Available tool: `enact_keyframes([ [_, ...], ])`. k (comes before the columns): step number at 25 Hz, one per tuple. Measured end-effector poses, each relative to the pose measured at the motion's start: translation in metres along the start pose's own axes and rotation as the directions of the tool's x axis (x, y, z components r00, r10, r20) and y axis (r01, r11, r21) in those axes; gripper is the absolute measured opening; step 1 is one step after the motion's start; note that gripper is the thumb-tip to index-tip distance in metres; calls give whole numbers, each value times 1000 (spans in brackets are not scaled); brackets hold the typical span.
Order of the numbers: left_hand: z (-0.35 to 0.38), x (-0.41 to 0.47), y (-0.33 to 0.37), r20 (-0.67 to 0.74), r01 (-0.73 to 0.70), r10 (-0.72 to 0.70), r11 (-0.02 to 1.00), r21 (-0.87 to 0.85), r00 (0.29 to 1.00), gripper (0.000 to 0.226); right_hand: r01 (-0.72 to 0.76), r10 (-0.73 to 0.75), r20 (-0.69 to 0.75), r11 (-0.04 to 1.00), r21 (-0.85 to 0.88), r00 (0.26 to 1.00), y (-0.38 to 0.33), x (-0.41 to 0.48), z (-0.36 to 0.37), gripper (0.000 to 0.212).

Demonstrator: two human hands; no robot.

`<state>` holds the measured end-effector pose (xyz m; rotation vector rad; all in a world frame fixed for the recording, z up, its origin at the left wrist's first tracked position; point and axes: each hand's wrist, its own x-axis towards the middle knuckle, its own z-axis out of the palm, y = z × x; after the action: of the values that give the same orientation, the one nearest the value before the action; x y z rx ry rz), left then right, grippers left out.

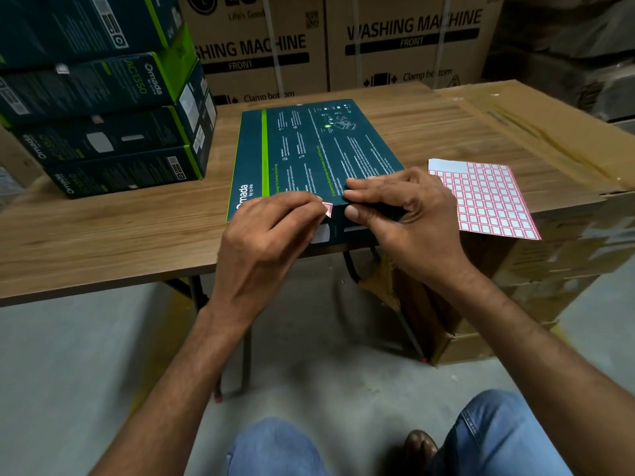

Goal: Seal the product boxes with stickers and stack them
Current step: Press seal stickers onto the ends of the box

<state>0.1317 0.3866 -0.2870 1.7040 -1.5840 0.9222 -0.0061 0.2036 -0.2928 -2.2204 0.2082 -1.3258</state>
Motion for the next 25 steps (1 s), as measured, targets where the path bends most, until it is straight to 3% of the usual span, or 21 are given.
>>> enact_keyframes([
  [5,-1,0,1,19,5,-5,1000,19,1000,17,-9,9,1,1000,9,1000,0,0,-1,24],
  [13,7,5,10,-86,137,-136,991,-1,987,18,-10,10,10,1000,-4,1000,0,-1,-1,25],
  [25,2,-1,4,-37,50,-50,999,9,998,20,-10,10,12,1000,-5,1000,-1,-1,-2,24],
])
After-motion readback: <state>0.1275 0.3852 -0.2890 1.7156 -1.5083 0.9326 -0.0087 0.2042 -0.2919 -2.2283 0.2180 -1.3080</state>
